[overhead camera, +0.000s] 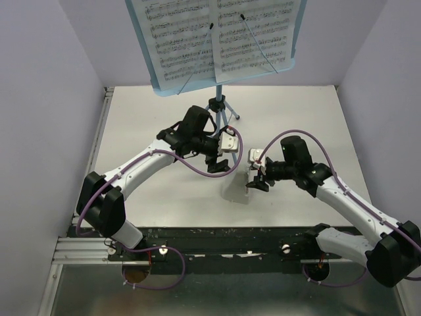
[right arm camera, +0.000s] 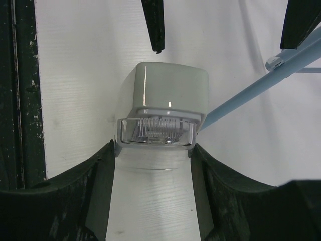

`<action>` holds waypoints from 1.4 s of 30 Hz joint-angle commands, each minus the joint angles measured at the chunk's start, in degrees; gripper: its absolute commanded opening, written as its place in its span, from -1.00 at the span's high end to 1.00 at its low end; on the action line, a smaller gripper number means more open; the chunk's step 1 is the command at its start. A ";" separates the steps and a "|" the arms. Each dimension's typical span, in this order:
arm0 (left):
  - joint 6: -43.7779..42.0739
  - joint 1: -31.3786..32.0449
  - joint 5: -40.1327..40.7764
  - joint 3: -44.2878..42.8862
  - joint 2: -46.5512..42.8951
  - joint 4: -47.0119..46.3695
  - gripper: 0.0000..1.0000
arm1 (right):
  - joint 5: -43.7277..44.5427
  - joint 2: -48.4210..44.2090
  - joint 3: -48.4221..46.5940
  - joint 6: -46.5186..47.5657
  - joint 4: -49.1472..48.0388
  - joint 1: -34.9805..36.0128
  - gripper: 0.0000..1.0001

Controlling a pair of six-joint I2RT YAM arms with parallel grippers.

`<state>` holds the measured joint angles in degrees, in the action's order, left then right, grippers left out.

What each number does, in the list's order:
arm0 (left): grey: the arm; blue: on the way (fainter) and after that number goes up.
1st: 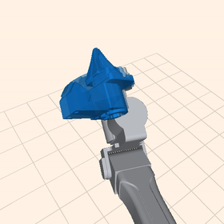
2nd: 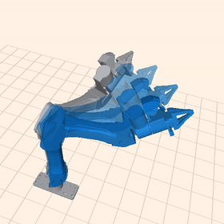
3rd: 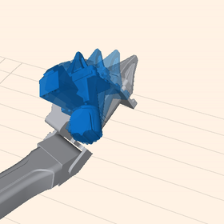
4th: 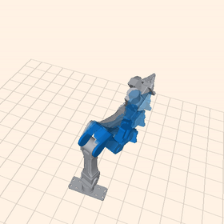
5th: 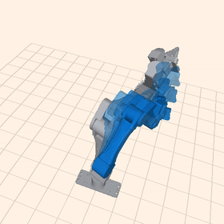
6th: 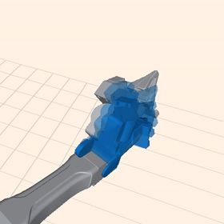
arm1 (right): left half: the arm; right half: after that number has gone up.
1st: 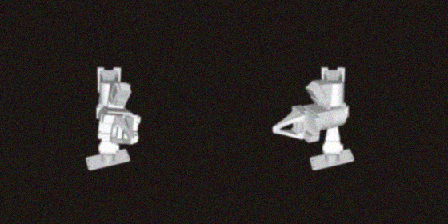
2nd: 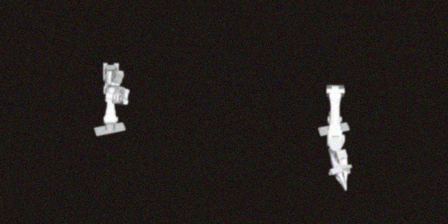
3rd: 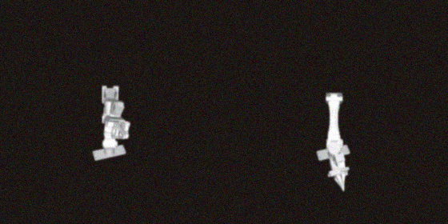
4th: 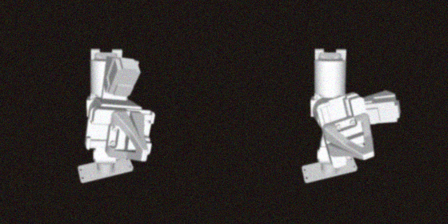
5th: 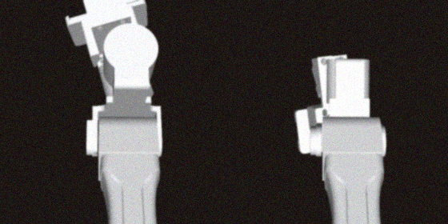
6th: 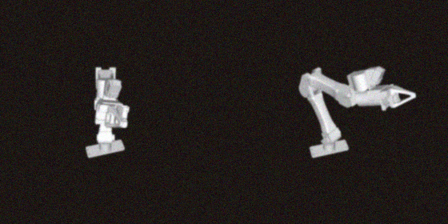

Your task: Pack up the instrument practice props

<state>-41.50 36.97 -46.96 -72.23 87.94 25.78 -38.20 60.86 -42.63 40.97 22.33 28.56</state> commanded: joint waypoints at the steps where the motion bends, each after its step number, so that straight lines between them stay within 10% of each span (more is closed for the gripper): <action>1: 0.54 0.03 0.11 0.86 -1.90 -0.91 -0.82 | 2.60 2.24 1.94 0.43 1.40 0.27 0.99; 26: -7.36 -0.15 -12.27 -1.68 -1.73 6.82 -0.79 | 3.04 4.79 0.36 -5.90 3.69 0.27 0.99; 35: 2.73 2.05 -13.42 -0.11 1.35 -6.61 -0.58 | 0.94 5.50 0.36 -2.66 4.03 0.19 0.99; 42: -2.70 1.88 -15.27 -3.71 4.43 0.49 -0.34 | -4.16 7.34 -1.49 2.01 7.99 0.27 0.99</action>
<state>-40.45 38.76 -58.94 -73.19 90.41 23.05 -40.69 65.23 -44.71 39.03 21.93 28.40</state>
